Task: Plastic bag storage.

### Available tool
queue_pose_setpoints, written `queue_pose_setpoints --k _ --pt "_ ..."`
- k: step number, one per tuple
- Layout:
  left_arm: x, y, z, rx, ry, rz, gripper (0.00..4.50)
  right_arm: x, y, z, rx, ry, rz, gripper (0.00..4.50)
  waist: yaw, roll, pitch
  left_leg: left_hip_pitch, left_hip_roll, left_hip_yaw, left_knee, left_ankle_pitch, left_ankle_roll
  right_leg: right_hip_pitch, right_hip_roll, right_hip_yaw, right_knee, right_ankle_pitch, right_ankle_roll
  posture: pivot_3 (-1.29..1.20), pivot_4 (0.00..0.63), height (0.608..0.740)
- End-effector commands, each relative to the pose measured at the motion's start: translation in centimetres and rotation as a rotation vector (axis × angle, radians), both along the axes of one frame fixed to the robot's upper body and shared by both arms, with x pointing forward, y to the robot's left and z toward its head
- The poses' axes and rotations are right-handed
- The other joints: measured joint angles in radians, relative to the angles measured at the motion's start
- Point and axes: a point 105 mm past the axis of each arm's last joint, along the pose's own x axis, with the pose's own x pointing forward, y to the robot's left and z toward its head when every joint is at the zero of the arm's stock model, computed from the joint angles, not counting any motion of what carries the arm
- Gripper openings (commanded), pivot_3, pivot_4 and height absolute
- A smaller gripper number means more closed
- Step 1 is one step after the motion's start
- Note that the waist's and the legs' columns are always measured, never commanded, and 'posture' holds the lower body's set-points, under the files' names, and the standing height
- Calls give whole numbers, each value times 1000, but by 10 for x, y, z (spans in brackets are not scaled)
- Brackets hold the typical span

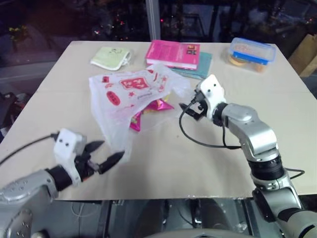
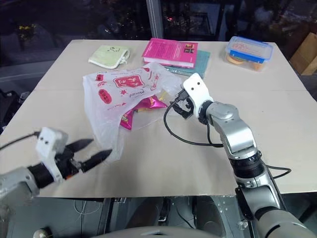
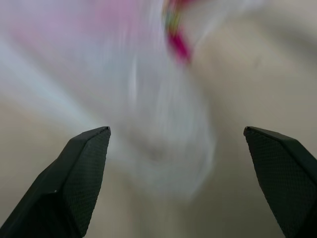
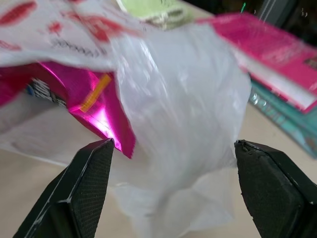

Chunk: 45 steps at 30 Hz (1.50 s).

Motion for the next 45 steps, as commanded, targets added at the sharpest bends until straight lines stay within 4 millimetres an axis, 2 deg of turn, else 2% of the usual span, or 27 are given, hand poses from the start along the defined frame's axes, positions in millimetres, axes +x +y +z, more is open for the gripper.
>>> queue_pose_setpoints --k 1,2,3,5,6,8,9,10,12,13,15,16,19,21,23,25,28,30,34,37,39,42,45 --pt "10 -6 5 94 -106 36 4477 6 4 16 12 -81 5 4092 5 0 0 0 0 0 0 0 0 0 0 0 0 0 0 0 150 740" --pt "12 -12 0 98 -98 29 4500 8 5 16 14 -84 7 3501 4 0 0 0 0 0 0 0 -1 0 0 0 0 0 0 0 150 740" --pt "13 -17 -6 116 -94 19 4500 9 6 16 18 -85 9 3274 3 0 0 0 0 0 0 0 -1 0 0 0 0 0 0 0 150 740" --pt "21 -21 -15 109 -101 69 4500 10 7 15 21 -89 13 2352 -2 1 0 0 0 0 0 0 0 0 0 0 0 1 1 0 150 740" --pt "26 -22 -18 114 -108 93 3936 10 7 15 26 -88 14 1832 -3 1 -1 0 0 1 0 0 0 0 0 1 0 3 4 0 150 740" --pt "34 -27 -21 81 -123 122 3216 9 8 14 35 -85 16 916 -4 1 -1 0 0 0 0 1 2 0 1 0 1 3 4 0 150 740" --pt "38 -30 -20 60 -138 133 2674 9 8 14 37 -87 17 352 -4 1 -1 0 0 0 0 1 2 0 1 0 1 3 4 0 150 740" --pt "43 -32 -19 27 -151 153 2186 9 9 14 42 -88 16 0 -4 1 -1 0 1 -1 0 1 2 0 2 0 1 3 4 0 150 740" --pt "48 -33 -16 -11 -169 176 1385 9 9 15 50 -90 15 0 -6 1 -1 0 0 -1 0 1 2 0 2 0 1 3 4 0 150 740" --pt "54 -32 -7 -67 -210 191 1000 9 9 18 62 -95 15 0 -6 1 -1 0 1 -1 0 1 2 0 2 0 1 3 4 0 150 740" --pt "68 -25 22 -220 -300 207 165 9 6 32 120 -105 21 0 -4 1 0 0 0 0 0 1 2 0 1 0 1 3 4 0 150 740" --pt "78 -20 47 -355 -349 200 53 7 2 46 171 -119 33 0 4 0 0 -1 1 -1 0 1 2 0 2 -1 1 3 4 0 150 740" --pt "93 -8 114 -605 -441 90 53 0 -9 91 331 -160 97 0 5 -1 1 -3 1 -7 4 3 0 0 3 -8 1 5 1 0 150 740" --pt "100 4 156 -689 -502 46 53 -7 -17 125 445 -185 140 0 2 -1 2 -3 1 -7 4 3 0 2 3 -7 1 5 1 0 150 740" --pt "102 7 183 -739 -530 7 53 -12 -24 146 507 -193 171 0 -1 -1 2 -3 1 -8 5 3 0 2 4 -9 1 5 2 0 150 740" --pt "107 7 218 -819 -580 -38 53 -19 -33 176 540 -225 213 0 -4 -1 2 -2 0 -8 4 4 -2 3 4 -9 1 4 2 0 150 740" --pt "108 1 266 -912 -630 -148 53 -22 -49 214 560 -234 232 0 -4 -2 3 -3 -1 -7 1 4 -2 2 3 -9 -1 4 2 0 150 740" --pt "124 1 287 -912 -650 -133 53 -17 -60 232 556 -223 221 0 -3 -3 5 -3 -1 -7 1 4 -2 2 3 -8 0 4 2 0 150 740" --pt "173 -2 295 -827 -640 -3 53 3 -81 242 463 -226 122 0 -5 -3 5 -1 -2 -4 -2 4 -2 2 4 -9 -2 4 3 0 150 740" --pt "179 -21 323 -924 -679 -105 53 9 -112 267 515 -289 31 0 -7 -4 6 -2 -1 -1 -1 4 -2 1 4 -6 -1 4 3 0 150 740" --pt "177 -39 325 -848 -682 -194 53 -5 -122 273 468 -327 37 0 -7 -6 9 -5 -1 0 0 4 -1 -3 3 -5 0 4 4 0 150 740" --pt "172 -47 314 -816 -639 -259 53 -27 -124 259 411 -303 59 0 -9 -5 9 -20 -1 0 0 4 -1 -18 2 -1 1 4 4 0 150 740" --pt "168 -48 285 -772 -568 -262 53 -45 -124 234 394 -258 32 0 -20 -5 8 -20 2 1 -3 3 -1 -19 4 1 1 4 3 0 150 740"
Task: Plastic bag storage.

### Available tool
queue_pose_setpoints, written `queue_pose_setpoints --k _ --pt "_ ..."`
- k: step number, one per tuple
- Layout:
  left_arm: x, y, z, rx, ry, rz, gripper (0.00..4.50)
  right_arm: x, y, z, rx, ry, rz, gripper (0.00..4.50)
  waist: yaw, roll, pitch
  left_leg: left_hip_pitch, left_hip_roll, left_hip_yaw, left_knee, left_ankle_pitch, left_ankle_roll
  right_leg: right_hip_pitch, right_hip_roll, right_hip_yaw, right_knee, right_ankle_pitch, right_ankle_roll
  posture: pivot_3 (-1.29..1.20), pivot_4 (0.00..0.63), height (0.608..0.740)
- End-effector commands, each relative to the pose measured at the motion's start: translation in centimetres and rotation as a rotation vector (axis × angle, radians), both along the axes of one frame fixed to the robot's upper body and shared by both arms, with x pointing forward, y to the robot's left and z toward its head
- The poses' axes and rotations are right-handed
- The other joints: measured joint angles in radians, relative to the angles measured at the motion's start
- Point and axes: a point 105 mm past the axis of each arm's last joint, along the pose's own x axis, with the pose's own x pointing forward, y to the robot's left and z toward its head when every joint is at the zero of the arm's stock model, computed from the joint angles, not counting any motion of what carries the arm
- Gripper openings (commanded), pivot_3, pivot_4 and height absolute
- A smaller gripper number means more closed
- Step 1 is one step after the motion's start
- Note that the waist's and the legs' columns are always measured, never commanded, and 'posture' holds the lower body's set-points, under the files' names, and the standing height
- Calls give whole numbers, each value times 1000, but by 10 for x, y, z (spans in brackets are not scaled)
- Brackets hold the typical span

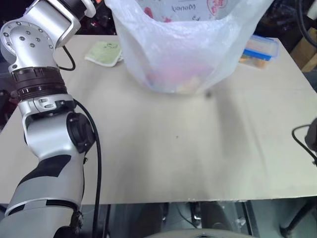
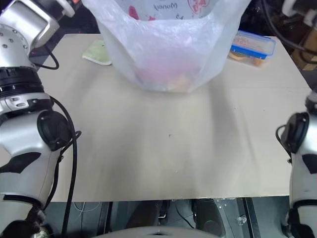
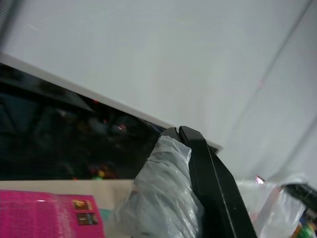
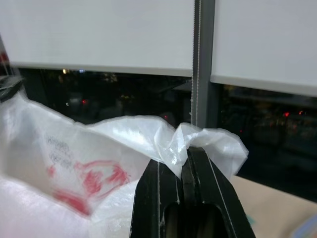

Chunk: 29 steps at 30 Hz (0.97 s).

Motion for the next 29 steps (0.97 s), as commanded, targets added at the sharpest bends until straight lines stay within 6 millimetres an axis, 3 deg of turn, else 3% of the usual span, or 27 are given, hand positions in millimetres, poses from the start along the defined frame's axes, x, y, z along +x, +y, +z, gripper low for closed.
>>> queue_pose_setpoints --k 1,4,6,9,10,12,16,19,21,25,29 --pt "-17 1 -27 103 7 6 53 -31 1 -18 -15 0 -29 0 -8 0 0 0 0 0 -2 0 0 0 0 1 -1 0 0 0 150 740" --pt "-21 -15 -79 206 77 24 53 -34 7 -67 -77 65 -106 0 -12 1 0 0 1 1 -2 -1 1 -1 0 3 0 0 0 0 150 740" --pt "-25 -33 -119 292 106 44 53 -30 9 -117 -139 134 -162 0 -3 0 -1 0 1 0 1 -1 1 0 0 3 -1 0 0 0 150 740" --pt "-31 -39 -152 301 163 93 53 -36 5 -175 -237 223 -195 0 22 -1 -2 2 0 1 4 -2 2 4 -1 4 -3 0 0 0 150 740" --pt "-37 -35 -167 319 194 103 0 -44 4 -196 -312 247 -185 561 28 -1 -2 1 -1 1 4 -2 2 3 -2 4 -3 1 2 0 150 740" --pt "-50 -25 -195 394 238 116 851 -64 7 -221 -384 288 -125 1275 32 0 -2 2 -2 3 6 -2 2 2 -2 6 0 2 3 0 150 740" --pt "-83 -2 -229 474 273 97 2408 -95 4 -228 -431 285 -42 2956 23 1 -2 6 0 4 8 -2 3 4 1 9 1 2 2 0 150 740" --pt "-109 10 -251 583 283 94 3768 -117 -2 -227 -427 289 15 4377 25 1 -2 17 4 4 6 -3 4 15 3 8 -1 1 1 0 150 740" --pt "-125 25 -260 628 293 109 4451 -130 -13 -230 -475 292 1 4500 34 1 -2 21 4 4 5 -4 5 20 3 7 -3 -1 -2 0 150 740" --pt "-141 56 -256 670 278 156 4451 -151 -37 -227 -499 295 -46 4500 45 1 -3 20 5 4 7 -4 5 22 1 5 -6 -1 -3 0 150 740" --pt "-139 65 -253 660 276 180 4451 -166 -55 -239 -547 355 -52 4500 48 4 -5 22 6 3 7 -6 1 27 -1 0 -10 -2 -1 0 150 740"
